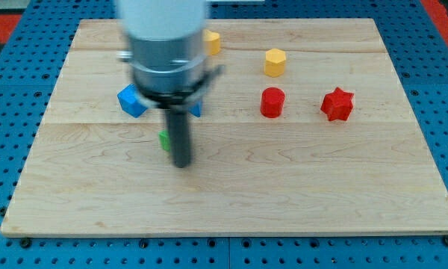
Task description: Slide the green star slightly left
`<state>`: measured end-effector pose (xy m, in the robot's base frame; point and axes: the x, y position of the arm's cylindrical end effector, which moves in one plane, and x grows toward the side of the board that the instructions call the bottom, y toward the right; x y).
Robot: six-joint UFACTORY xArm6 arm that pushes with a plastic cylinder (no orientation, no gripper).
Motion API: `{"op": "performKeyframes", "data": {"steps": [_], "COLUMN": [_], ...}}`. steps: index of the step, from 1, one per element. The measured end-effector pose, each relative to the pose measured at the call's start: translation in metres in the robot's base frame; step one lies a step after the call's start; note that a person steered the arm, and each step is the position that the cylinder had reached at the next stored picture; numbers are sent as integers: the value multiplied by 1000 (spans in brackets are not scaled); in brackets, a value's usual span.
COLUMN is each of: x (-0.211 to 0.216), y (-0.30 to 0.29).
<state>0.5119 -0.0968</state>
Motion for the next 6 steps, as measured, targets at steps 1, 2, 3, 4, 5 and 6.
{"op": "performKeyframes", "data": {"steps": [1, 2, 3, 4, 5, 6], "x": [-10, -16, -50, -51, -42, -41], "y": [39, 114, 107, 68, 0, -32]}}
